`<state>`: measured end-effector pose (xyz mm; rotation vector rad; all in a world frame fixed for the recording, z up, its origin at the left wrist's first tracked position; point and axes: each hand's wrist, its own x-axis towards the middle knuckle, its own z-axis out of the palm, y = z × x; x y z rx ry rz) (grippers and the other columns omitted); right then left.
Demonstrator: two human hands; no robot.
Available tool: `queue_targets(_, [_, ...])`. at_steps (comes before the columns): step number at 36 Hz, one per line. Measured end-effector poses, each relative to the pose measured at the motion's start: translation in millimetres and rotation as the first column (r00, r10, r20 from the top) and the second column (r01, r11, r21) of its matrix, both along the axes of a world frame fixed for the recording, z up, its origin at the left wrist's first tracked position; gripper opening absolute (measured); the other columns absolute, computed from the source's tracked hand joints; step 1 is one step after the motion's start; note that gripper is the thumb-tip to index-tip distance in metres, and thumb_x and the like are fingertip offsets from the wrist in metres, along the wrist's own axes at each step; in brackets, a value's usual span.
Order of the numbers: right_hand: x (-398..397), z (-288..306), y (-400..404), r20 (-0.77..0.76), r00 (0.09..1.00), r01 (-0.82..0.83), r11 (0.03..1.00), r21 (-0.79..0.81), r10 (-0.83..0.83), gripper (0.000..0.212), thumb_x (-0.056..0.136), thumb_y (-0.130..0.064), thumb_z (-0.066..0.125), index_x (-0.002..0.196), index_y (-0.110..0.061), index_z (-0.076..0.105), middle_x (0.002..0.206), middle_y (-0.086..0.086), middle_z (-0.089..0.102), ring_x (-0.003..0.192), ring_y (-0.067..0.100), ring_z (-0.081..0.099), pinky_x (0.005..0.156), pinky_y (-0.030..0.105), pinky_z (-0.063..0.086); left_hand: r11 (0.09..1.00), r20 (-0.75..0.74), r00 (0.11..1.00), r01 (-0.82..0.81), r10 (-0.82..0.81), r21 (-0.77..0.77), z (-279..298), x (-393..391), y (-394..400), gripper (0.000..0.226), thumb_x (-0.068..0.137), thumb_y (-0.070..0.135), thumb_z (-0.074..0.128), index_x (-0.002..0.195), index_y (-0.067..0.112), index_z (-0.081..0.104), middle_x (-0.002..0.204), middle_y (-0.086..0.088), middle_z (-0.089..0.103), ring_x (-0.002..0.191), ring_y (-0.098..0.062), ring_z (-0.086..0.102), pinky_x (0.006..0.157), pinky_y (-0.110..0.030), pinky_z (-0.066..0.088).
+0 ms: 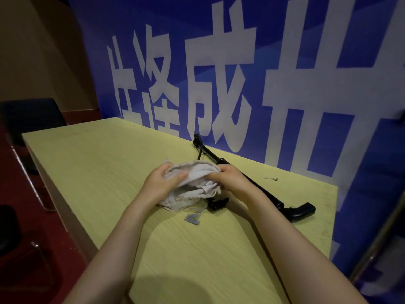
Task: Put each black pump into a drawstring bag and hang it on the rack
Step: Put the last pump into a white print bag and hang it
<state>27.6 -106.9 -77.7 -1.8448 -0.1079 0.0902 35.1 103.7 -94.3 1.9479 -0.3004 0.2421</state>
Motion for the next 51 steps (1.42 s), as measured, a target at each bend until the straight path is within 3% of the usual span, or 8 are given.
queue_targets(7, [-8.0, 13.6, 3.3, -0.317, 0.924, 0.047, 0.76, 0.649, 0.213, 0.013, 0.097, 0.004, 0.043, 0.1, 0.002, 0.056, 0.093, 0.017, 0.066, 0.08, 0.024, 0.066, 0.067, 0.034, 0.06, 0.99, -0.009, 0.994, 0.108, -0.108, 0.089, -4.3, 4.9, 10.4, 0.032, 0.085, 0.039, 0.069, 0.062, 0.017, 0.061, 0.06, -0.004, 0.046, 0.061, -0.012, 0.042, 0.061, -0.028, 0.03])
queue_targets(12, [-5.2, 9.7, 7.3, -0.315, 0.932, 0.105, 0.697, 0.71, 0.18, 0.021, 0.085, 0.003, 0.039, 0.096, 0.002, 0.057, 0.102, 0.02, 0.063, 0.093, 0.032, 0.063, 0.093, 0.041, 0.051, 0.991, -0.009, 0.994, 0.108, -0.109, -0.079, -2.3, 4.5, 4.5, 0.031, 0.096, 0.02, 0.058, 0.079, -0.006, 0.062, 0.069, -0.01, 0.057, 0.064, -0.015, 0.051, 0.06, -0.028, 0.038])
queue_targets(17, [1.6, 0.6, 14.9, -0.15, 0.978, 0.183, 0.933, 0.309, -0.142, 0.014, 0.072, -0.028, 0.053, 0.078, -0.015, 0.052, 0.08, 0.01, 0.052, 0.074, 0.025, 0.052, 0.069, 0.034, 0.042, 0.95, -0.091, 0.986, 0.111, -0.143, -0.293, -0.6, 3.8, 0.8, 0.017, 0.095, 0.017, 0.057, 0.097, 0.009, 0.072, 0.088, -0.005, 0.076, 0.082, -0.017, 0.07, 0.068, -0.022, 0.055])
queue_targets(23, [-3.1, -3.6, 12.9, 0.27, 0.929, 0.242, 0.967, 0.078, -0.254, 0.025, 0.093, -0.028, 0.047, 0.075, -0.015, 0.057, 0.072, 0.004, 0.052, 0.07, 0.015, 0.05, 0.066, 0.032, 0.042, 0.767, -0.183, 0.898, 0.219, -0.4, -0.603, 2.4, -1.9, -6.1, 0.032, 0.087, 0.028, 0.057, 0.109, 0.005, 0.065, 0.1, -0.014, 0.072, 0.089, -0.022, 0.07, 0.076, -0.028, 0.057])
queue_targets(31, [-0.6, 27.9, -21.9, 0.415, 0.843, 0.431, 0.891, -0.142, -0.342, 0.028, 0.099, -0.03, 0.048, 0.119, -0.017, 0.062, 0.102, -0.007, 0.058, 0.093, 0.011, 0.056, 0.083, 0.029, 0.048, 0.943, 0.003, 0.987, -0.152, 0.161, -0.296, -13.8, -5.2, -26.1, 0.028, 0.098, 0.031, 0.053, 0.097, 0.008, 0.069, 0.095, -0.012, 0.071, 0.087, -0.023, 0.065, 0.078, -0.036, 0.051])
queue_targets(36, [5.2, 20.6, -94.4, 0.365, 0.843, 0.521, 0.766, -0.377, -0.394, 0.019, 0.097, -0.022, 0.053, 0.107, -0.015, 0.067, 0.106, -0.001, 0.065, 0.095, 0.015, 0.059, 0.085, 0.035, 0.053, 0.943, 0.051, 0.976, -0.191, 0.213, -0.274, -13.6, -7.3, -39.5, 0.03, 0.099, 0.03, 0.05, 0.082, 0.007, 0.06, 0.075, -0.005, 0.056, 0.068, -0.013, 0.052, 0.065, -0.029, 0.041])
queue_targets(46, [31.9, -6.6, -154.4, 0.217, 0.914, 0.392, 0.601, -0.696, -0.344, 0.048, 0.091, -0.028, 0.065, 0.135, -0.015, 0.05, 0.131, 0.01, 0.053, 0.113, 0.028, 0.055, 0.089, 0.032, 0.047, 0.918, -0.022, 0.979, -0.196, 0.201, -0.346, -14.0, 0.0, -49.1, 0.034, 0.099, 0.034, 0.05, 0.105, 0.006, 0.068, 0.099, -0.012, 0.07, 0.095, -0.023, 0.066, 0.087, -0.041, 0.051])
queue_targets(51, [40.9, -25.7, -153.5, 0.222, 0.906, 0.402, 0.569, -0.718, -0.36, 0.024, 0.096, -0.024, 0.058, 0.113, -0.007, 0.061, 0.105, 0.009, 0.06, 0.092, 0.021, 0.054, 0.079, 0.027, 0.045, 0.948, 0.001, 0.984, -0.172, 0.178, -0.267, -15.9, 4.5, -48.7, 0.035, 0.099, 0.036, 0.049, 0.102, 0.006, 0.068, 0.096, -0.013, 0.071, 0.094, -0.025, 0.066, 0.085, -0.042, 0.052])
